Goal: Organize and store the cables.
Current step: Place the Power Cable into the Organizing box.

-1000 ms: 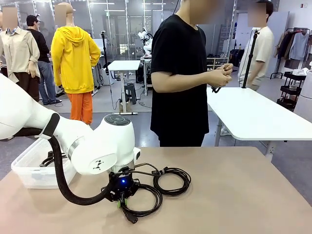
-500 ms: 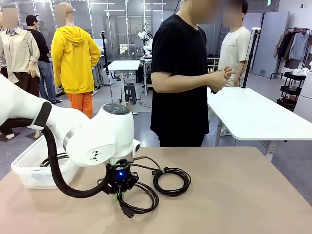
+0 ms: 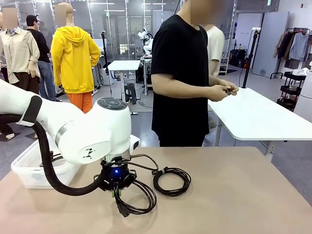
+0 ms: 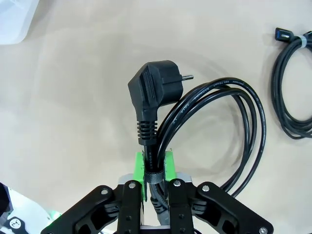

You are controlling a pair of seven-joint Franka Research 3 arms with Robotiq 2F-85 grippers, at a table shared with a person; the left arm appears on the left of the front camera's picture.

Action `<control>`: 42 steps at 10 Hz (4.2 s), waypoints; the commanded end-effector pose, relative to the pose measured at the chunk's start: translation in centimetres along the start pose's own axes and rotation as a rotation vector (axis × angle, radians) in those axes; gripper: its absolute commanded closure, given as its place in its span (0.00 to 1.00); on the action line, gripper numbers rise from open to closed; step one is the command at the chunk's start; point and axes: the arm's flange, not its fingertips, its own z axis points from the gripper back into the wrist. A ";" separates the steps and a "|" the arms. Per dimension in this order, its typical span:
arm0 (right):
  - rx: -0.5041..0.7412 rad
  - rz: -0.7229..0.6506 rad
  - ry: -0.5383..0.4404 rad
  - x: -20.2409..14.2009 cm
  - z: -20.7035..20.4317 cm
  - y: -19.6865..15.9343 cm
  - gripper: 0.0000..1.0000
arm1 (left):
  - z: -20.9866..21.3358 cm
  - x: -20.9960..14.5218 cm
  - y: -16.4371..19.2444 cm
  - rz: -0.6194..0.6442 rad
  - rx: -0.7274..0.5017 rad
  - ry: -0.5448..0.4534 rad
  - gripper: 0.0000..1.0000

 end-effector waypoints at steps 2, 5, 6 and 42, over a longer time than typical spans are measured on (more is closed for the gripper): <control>0.008 0.017 -0.008 0.0 0.2 0.0 0.00 | 0.0 0.2 -0.3 0.015 -0.004 0.002 0.92; 0.008 0.017 -0.008 0.0 0.2 0.0 0.00 | 0.0 0.2 -0.3 0.015 -0.004 0.002 0.92; 0.008 0.017 -0.008 0.0 0.2 0.0 0.00 | -0.3 0.1 0.0 0.003 0.003 0.004 0.82; 0.008 0.017 -0.008 0.0 0.2 0.0 0.00 | -4.8 28.8 31.6 -0.309 -0.203 0.095 0.82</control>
